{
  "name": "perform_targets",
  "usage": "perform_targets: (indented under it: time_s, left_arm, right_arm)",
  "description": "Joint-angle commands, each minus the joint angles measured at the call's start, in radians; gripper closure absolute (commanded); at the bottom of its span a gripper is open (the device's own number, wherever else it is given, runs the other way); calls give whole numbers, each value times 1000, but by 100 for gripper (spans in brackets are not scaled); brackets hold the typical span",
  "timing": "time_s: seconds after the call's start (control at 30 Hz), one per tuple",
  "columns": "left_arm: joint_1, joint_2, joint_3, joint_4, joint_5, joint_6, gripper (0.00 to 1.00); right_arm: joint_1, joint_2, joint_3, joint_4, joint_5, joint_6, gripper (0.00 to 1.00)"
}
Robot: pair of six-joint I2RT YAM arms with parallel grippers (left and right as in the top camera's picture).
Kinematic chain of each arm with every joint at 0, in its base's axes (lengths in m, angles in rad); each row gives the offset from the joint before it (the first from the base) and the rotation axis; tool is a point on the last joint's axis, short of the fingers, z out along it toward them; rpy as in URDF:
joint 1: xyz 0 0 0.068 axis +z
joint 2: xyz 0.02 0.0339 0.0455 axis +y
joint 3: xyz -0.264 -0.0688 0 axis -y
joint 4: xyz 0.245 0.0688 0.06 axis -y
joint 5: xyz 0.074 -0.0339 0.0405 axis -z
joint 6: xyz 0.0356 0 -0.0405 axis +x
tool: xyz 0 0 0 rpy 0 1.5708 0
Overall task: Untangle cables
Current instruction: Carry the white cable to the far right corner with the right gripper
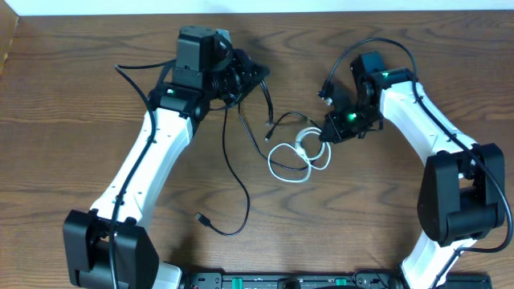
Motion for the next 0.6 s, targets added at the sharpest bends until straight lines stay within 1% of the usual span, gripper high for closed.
perform_targets:
  time_s: [0.0, 0.17, 0.3, 0.43, 0.57]
  left_arm:
    - [30, -6, 13, 5, -12, 2, 92]
    - [40, -6, 13, 5, -14, 20, 93]
    - [40, -6, 13, 0, -24, 37, 93]
    - [40, -6, 13, -22, -39, 37, 93]
    - [40, -5, 13, -35, -38, 40, 93]
  right_arm:
    - [-33, 5, -5, -2, 106, 119, 99]
    - [-91, 5, 21, 0, 67, 145, 99]
    - [-161, 2, 119, -34, -73, 152, 99]
    - [-242, -1, 295, -85, -222, 185, 99]
    - [-339, -1, 520, -100, -246, 312, 99]
